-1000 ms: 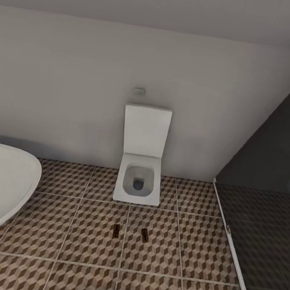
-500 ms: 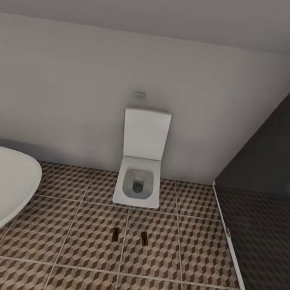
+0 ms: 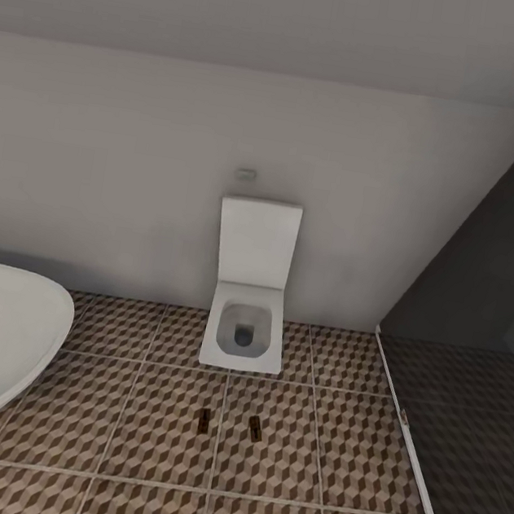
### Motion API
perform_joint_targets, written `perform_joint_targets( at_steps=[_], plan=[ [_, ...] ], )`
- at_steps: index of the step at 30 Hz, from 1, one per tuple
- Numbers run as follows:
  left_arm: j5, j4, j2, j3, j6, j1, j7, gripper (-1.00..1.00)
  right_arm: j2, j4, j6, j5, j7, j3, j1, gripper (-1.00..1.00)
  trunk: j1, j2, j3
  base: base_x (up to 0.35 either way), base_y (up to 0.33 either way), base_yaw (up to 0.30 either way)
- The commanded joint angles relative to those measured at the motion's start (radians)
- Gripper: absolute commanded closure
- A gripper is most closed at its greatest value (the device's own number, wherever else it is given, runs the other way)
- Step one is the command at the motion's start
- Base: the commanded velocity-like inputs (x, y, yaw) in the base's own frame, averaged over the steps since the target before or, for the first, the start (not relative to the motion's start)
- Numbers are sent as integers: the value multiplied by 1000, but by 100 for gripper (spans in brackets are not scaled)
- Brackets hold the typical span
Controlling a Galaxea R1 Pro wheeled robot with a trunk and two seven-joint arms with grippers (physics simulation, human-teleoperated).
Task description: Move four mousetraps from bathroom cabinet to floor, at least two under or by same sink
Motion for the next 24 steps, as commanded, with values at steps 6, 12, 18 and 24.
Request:
perform_joint_targets(
  at_steps=[6,12,18,24],
  plan=[
    [4,0,0,-9,-3,0,4,-100,0,1,-3,-6,-4,9,-1,-100,1,-2,7,0,0,0],
    [4,0,0,-9,-3,0,4,-100,0,1,-3,-6,-4,9,-1,-100,1,-2,16,0,0,0],
    [4,0,-1,-9,-3,0,4,-100,0,1,-3,-6,-4,9,-1,-100,1,-2,25,0,0,0],
    [4,1,-4,-9,-3,0,4,-100,0,1,-3,-6,-4,9,-1,-100,1,-2,35,0,0,0]
  ],
)
